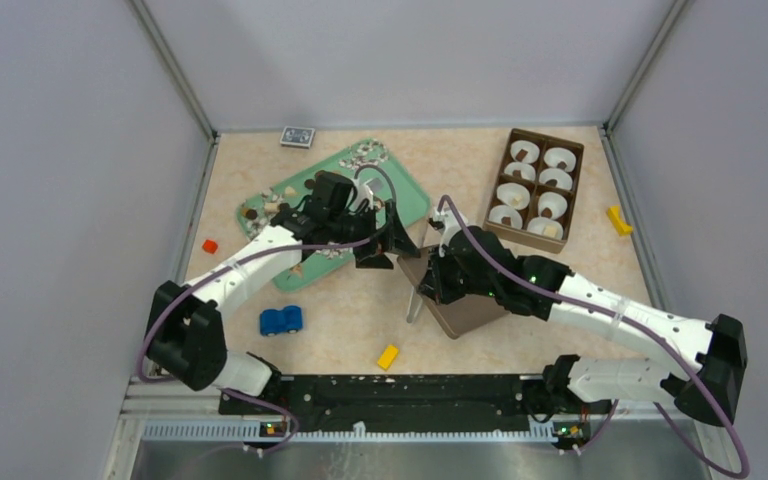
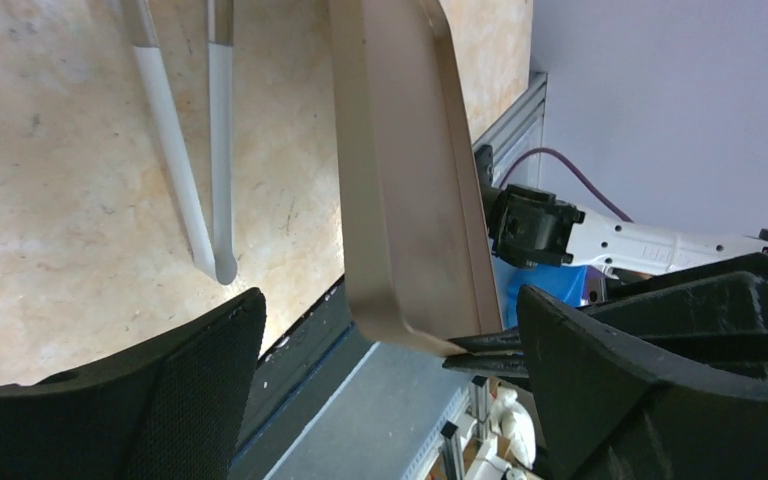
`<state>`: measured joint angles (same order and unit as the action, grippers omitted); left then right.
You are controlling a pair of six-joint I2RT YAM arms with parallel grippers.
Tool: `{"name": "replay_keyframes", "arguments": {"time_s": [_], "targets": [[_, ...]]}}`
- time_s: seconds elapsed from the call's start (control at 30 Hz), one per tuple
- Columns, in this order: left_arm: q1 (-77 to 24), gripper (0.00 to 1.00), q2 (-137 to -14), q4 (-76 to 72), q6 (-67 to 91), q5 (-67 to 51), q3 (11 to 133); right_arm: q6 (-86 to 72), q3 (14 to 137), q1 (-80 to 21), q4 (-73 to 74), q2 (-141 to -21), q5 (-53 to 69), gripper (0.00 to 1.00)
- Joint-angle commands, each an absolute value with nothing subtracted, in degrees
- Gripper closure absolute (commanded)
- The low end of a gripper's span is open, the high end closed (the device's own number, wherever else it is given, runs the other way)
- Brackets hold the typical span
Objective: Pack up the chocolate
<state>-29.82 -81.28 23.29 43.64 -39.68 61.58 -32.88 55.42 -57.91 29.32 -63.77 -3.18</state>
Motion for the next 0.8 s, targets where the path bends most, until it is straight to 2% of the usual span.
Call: {"name": "replay_keyframes", "arguments": {"time_s": [0.0, 0.2, 0.57, 0.77], "targets": [[-31.9, 0.01, -84.5, 18.5, 44.7, -42.0, 61.7, -31.6, 54.5, -57.8, 24.9, -61.0, -1.1, 1.00], [-33.8, 0.13, -88.2, 15.2, 46.1, -43.4, 61.2, -31.3, 52.9, -57.8, 24.0, -59.9, -0.3, 1.00], [-34.1, 0.49, -87.5, 10.1, 49.4, -47.1, 57.9, -31.7, 50.2, -57.8, 23.4, -58.1, 0.9, 1.00], [-34.1, 0.52, -87.3, 8.0, 50.4, -49.6, 56.8, -31.7, 49.0, -57.8, 23.1, -58.0, 0.7, 1.00]]}}
